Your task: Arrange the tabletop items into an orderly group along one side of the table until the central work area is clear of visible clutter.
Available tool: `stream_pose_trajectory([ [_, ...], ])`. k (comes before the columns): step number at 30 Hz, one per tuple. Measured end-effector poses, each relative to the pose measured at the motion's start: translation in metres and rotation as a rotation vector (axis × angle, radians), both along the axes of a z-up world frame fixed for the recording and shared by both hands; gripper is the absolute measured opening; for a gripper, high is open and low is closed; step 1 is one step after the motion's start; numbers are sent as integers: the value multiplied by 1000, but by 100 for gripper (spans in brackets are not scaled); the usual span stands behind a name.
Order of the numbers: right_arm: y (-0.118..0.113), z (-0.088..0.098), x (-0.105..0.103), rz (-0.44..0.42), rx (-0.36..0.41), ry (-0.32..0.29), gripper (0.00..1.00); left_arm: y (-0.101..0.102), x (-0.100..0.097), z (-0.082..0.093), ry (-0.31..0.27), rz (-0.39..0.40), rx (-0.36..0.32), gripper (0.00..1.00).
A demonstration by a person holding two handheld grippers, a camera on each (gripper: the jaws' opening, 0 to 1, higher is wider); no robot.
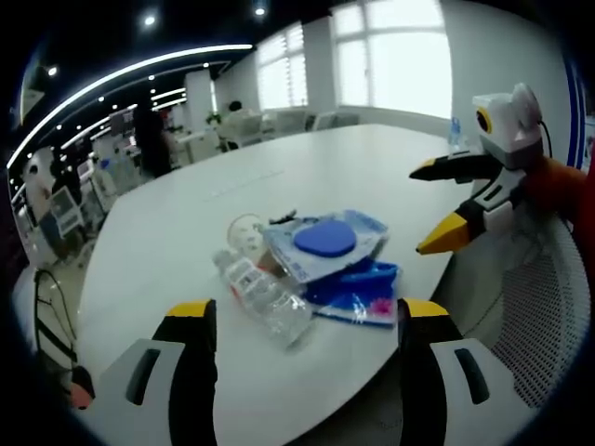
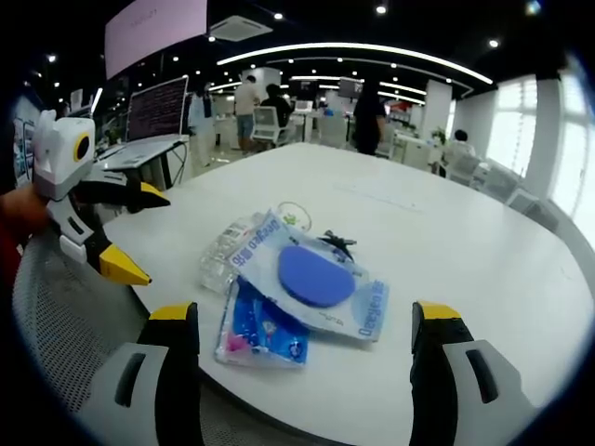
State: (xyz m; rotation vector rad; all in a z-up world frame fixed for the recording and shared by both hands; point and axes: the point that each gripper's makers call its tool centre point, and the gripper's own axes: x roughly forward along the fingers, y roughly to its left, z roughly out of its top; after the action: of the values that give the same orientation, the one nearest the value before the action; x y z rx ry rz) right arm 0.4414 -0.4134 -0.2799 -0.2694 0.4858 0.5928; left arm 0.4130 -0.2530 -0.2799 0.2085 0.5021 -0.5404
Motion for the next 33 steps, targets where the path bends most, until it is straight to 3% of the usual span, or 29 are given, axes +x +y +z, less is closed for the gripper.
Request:
stream_pose_trajectory([
  [33, 3, 1, -1, 13, 9, -3, 94, 3, 0, -3, 8, 11, 14, 77],
])
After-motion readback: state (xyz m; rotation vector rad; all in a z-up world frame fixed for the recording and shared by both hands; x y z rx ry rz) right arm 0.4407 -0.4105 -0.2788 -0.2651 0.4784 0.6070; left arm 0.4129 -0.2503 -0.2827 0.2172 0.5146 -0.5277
